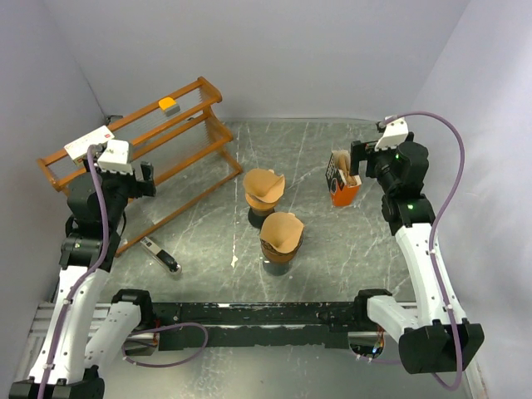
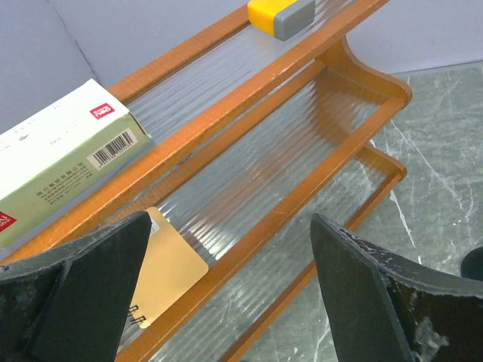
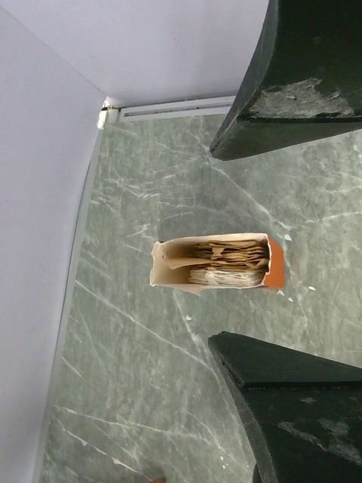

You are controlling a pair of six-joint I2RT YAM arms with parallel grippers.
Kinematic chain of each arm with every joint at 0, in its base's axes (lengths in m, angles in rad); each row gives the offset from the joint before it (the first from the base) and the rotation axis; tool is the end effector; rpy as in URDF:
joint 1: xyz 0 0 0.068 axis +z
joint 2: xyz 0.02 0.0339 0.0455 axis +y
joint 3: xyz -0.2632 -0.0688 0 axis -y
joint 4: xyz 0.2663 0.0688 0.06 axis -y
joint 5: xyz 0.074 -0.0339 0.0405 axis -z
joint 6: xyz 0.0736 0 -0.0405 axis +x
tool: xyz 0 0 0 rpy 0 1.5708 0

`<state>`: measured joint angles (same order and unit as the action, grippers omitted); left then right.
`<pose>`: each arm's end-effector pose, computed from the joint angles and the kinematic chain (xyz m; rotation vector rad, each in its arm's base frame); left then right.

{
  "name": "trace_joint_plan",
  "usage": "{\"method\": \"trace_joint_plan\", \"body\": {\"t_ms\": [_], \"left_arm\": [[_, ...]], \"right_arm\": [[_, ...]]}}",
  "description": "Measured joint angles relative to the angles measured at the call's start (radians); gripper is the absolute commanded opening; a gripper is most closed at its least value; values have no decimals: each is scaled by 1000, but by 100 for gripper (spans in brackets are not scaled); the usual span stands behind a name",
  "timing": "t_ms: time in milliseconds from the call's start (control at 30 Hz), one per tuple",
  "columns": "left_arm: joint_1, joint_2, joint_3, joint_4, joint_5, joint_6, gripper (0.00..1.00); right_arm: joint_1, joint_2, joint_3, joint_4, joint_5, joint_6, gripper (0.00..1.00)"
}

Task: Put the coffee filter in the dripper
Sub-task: Reset both arms

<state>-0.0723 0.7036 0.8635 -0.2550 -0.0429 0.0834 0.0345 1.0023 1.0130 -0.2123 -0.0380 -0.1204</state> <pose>0.2192 -0.0127 0.3714 0.0972 1.6632 0.0441 0.2882 0.0127 0.3686 -0.1645 1.7647 -0.0285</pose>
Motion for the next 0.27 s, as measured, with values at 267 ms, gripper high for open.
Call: {"method": "trace_joint_plan", "body": {"t_ms": [267], "left_arm": [[0,1,0,-9,3,6,98]], "right_arm": [[-1,0,0,-2,-15,-10,100]]}}
